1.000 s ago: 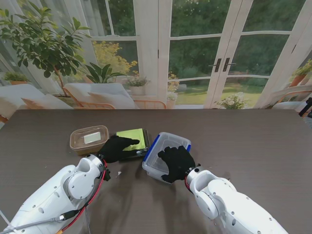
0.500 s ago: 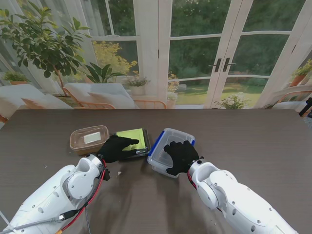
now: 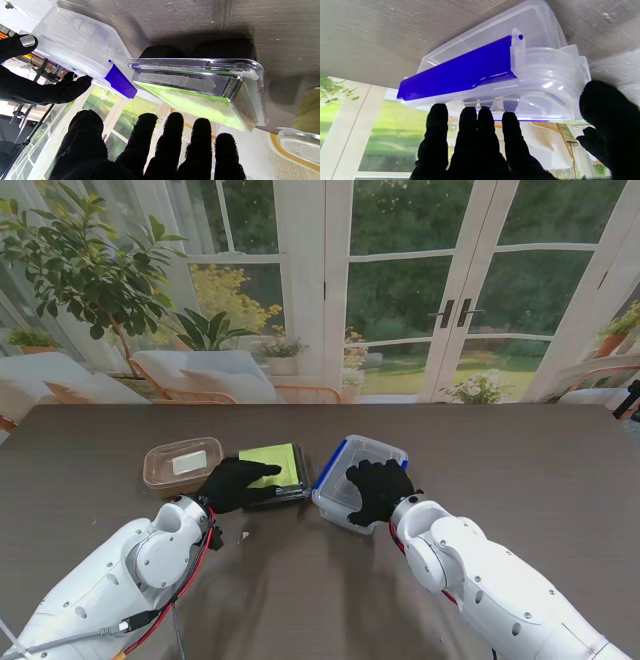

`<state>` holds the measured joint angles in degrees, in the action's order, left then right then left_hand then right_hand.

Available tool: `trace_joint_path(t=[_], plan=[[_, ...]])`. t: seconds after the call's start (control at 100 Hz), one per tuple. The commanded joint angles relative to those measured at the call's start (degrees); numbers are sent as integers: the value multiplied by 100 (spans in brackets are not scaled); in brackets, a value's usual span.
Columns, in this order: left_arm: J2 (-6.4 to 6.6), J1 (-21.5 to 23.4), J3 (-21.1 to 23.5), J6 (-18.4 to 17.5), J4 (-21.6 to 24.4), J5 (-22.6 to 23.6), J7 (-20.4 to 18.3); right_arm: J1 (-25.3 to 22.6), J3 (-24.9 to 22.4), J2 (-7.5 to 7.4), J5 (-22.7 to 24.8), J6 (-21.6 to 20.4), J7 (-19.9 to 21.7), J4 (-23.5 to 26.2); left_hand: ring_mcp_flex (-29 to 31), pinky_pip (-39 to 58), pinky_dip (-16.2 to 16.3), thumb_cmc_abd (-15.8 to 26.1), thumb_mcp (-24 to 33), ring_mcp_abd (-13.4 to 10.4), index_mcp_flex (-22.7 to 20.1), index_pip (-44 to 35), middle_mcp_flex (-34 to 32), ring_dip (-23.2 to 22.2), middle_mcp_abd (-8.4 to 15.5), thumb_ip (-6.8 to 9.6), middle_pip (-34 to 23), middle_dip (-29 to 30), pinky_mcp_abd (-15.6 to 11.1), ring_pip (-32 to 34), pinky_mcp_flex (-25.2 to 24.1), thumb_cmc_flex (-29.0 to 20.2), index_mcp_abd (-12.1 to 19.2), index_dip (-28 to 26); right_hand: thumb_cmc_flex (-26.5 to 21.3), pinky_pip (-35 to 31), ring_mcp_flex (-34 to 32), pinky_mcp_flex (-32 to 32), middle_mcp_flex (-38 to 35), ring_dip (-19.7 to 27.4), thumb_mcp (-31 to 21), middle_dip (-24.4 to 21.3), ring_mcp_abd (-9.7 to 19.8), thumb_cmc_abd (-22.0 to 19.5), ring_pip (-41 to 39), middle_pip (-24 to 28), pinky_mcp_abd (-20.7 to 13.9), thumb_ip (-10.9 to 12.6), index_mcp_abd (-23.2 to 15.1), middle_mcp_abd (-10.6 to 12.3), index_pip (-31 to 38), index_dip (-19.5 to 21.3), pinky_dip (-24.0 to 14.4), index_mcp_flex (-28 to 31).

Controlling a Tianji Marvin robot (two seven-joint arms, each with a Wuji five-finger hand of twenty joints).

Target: Pair container bodies with their lids

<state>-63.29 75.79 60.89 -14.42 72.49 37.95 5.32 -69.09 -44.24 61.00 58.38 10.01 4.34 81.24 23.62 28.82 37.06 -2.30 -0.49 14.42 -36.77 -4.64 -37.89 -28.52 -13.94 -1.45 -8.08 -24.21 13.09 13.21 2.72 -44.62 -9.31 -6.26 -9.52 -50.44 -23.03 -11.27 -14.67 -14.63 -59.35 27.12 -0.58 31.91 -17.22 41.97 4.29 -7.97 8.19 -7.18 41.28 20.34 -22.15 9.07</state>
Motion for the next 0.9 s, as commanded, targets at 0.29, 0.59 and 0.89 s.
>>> trace_joint_path(t=[0.29,0.59,0.89], plan=[[-27,42,81,30,14,11,37,-134,-349,-14,-140,-139,-57,-117,-55,-186,88,9,-47,12,-21,-14,11,37,-32,60,48,59,65,-84,-46,7,-30,-10,-63,-110,-345,619,123,-215,98,36,-1014,-311,-263,-41,538,361,-378,-67,-128,9,169,-418],[-41,150,220,42,77,-29,103,-426,-961,126,-560,-440,-630,207,-83,-221,92,-9,-68,42,-7,-8,86,55,-21,49,126,133,71,-117,-42,32,-15,-8,4,50,-30,686,269,-156,515,29,-1094,-266,108,-168,627,354,-483,-49,-219,92,127,-313],[-53,441,548,101,369,-74,163,-965,-1630,204,-980,-884,-910,797,-90,-372,19,-39,-69,78,-1,-5,77,199,38,44,173,270,102,-260,-41,20,-25,-11,-32,42,-207,470,52,-139,445,10,-1006,-304,155,-180,672,374,-550,-34,-162,123,70,97]])
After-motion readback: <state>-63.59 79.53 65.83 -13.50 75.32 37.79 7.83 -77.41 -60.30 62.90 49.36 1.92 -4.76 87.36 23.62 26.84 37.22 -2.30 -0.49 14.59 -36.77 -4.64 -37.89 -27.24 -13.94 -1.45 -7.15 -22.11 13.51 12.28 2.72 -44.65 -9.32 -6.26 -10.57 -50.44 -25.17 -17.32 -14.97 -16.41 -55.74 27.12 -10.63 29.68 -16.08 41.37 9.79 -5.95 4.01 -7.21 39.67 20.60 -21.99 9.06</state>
